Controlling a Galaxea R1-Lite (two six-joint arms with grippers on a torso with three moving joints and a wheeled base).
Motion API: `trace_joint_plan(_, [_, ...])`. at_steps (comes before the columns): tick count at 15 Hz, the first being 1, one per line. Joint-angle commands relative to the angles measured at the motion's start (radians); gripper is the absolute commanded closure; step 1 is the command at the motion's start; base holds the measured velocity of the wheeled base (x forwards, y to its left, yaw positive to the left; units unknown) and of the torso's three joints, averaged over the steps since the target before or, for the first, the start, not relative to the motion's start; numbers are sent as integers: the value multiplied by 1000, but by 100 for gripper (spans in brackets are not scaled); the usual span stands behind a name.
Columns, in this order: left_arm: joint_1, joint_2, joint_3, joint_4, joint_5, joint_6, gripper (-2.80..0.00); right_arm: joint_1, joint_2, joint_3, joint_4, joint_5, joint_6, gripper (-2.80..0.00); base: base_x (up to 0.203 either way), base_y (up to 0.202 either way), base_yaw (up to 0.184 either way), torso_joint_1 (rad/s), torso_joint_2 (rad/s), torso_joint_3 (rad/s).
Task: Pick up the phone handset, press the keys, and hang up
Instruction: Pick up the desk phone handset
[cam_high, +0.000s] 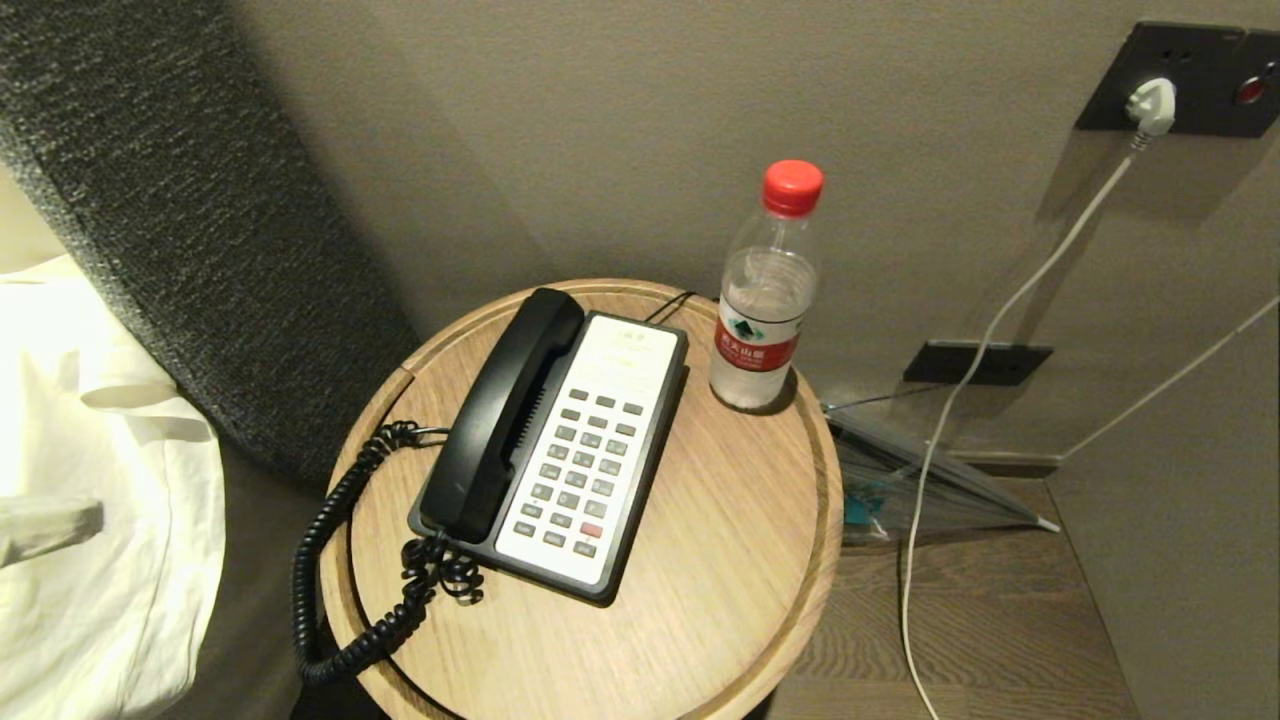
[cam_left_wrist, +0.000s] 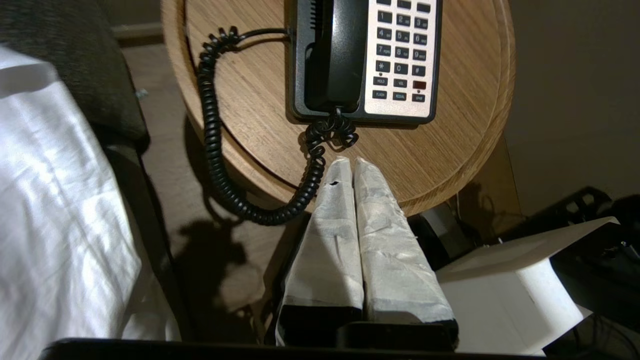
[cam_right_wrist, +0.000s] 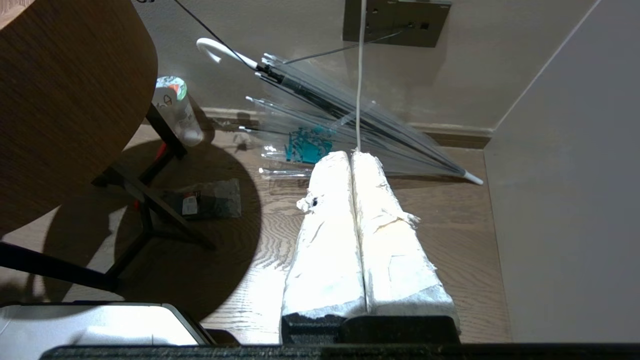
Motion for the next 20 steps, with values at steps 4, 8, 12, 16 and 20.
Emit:
trace_joint_plan(4, [-237, 251, -101, -9, 93, -33, 0, 0, 1, 2, 0, 0, -1, 0, 0, 0, 0, 0, 0, 0])
trace_joint_plan(8, [-401, 366, -170, -22, 227, -89, -280, 0, 1, 2, 0, 0, -1, 0, 0, 0, 0, 0, 0, 0])
trace_joint_plan(12, [-411, 383, -166, -23, 300, -115, -280, 0, 1, 2, 0, 0, -1, 0, 0, 0, 0, 0, 0, 0])
trace_joint_plan(16, [-428, 425, -167, -32, 449, -117, -280, 0, 1, 2, 0, 0, -1, 0, 0, 0, 0, 0, 0, 0])
trace_joint_plan(20, [-513, 525, -211, -72, 570, -115, -280, 0, 1, 2, 0, 0, -1, 0, 0, 0, 0, 0, 0, 0])
